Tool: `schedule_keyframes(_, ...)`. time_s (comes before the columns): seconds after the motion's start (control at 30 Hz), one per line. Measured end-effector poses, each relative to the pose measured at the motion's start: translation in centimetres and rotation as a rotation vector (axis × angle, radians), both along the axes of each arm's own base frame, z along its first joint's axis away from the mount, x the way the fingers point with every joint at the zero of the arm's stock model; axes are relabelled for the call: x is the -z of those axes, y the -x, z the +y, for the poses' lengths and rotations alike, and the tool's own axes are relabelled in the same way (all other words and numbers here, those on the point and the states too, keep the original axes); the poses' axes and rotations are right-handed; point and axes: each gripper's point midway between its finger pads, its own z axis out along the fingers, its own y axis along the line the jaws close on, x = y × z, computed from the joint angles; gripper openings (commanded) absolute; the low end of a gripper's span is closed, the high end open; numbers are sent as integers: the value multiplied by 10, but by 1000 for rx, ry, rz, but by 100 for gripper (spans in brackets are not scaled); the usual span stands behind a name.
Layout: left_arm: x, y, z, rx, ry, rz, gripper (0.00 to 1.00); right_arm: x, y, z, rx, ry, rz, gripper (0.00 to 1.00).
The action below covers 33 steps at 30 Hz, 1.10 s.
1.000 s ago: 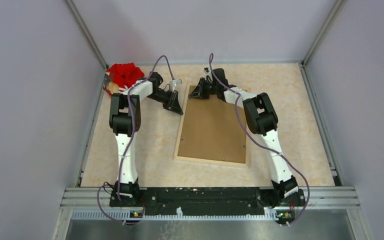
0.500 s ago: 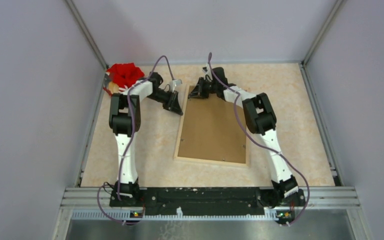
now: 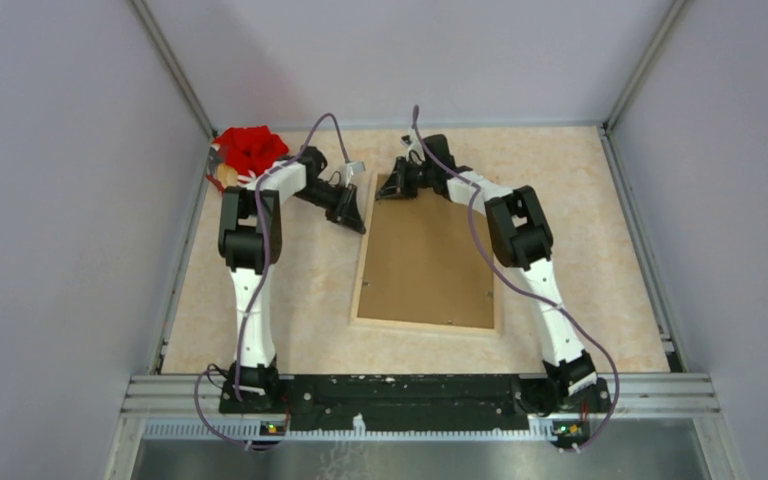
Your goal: Put the photo into the frame
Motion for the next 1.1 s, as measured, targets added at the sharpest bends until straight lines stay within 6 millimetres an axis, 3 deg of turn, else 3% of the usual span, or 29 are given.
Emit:
schedule_keyframes(0.43,1,28,6,40,-41,43,25,0,32,11,-136,9,6,3)
schedule_keyframes(0.53,1,33,10,41,-53,49,28,0,41,15,-161,16,12,11)
schedule_keyframes(0.7,2,26,13,30,-57,23,37,-4,43,16,-169,20,19,24)
schedule_keyframes(0.97,-6,-7,14,-35,-44,-40,33,-29,29,16,-168,34,-31,26)
schedule_keyframes(1.1,-2,-19,13,-50,-34,-53,30,-25,30,14,-174,52,-30,27)
